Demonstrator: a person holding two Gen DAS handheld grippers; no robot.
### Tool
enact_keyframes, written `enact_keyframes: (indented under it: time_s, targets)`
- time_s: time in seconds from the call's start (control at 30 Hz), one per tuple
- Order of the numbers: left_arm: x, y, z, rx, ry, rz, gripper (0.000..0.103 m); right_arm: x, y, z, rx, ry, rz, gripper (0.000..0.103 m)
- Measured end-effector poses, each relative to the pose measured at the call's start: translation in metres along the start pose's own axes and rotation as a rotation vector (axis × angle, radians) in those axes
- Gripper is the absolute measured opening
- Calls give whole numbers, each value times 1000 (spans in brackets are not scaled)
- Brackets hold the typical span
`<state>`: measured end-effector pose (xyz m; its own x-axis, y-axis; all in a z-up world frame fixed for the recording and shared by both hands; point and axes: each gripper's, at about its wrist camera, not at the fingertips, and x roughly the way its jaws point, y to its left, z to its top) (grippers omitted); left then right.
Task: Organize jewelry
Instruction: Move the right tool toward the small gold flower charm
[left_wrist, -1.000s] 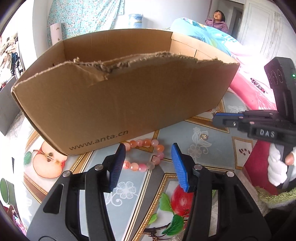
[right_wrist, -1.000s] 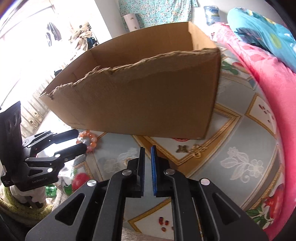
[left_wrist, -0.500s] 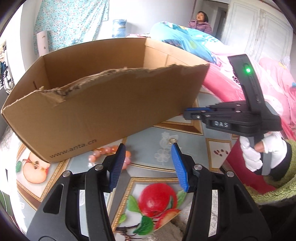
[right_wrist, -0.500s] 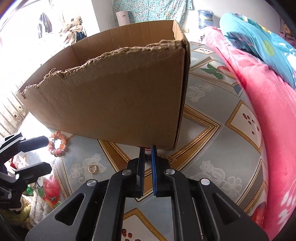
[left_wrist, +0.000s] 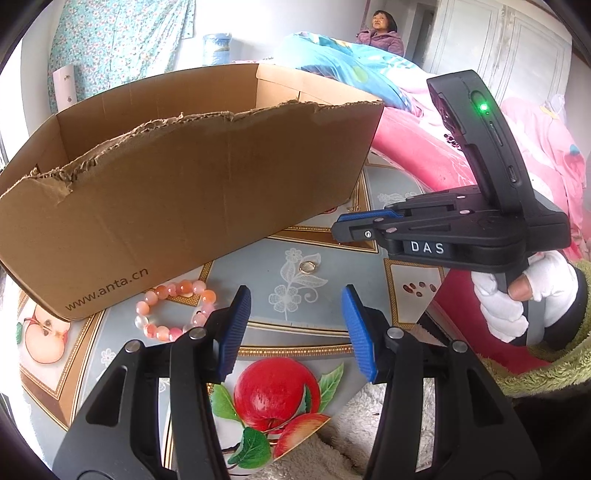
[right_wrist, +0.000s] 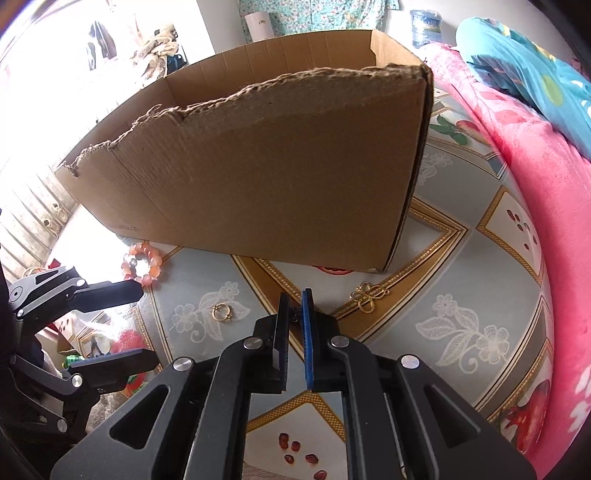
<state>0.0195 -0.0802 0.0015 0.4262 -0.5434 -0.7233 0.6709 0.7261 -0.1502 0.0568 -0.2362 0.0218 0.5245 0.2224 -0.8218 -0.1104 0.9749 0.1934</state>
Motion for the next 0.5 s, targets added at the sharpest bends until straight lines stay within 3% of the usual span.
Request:
enact_keyframes:
  time_s: [0.3, 0.5]
  targets:
    - [6, -2, 1, 6, 11, -2, 49, -5, 7, -8, 26, 11, 37, 7]
    - [8, -4, 0, 16, 14, 3, 49, -17, -10, -8, 56, -22, -10, 10]
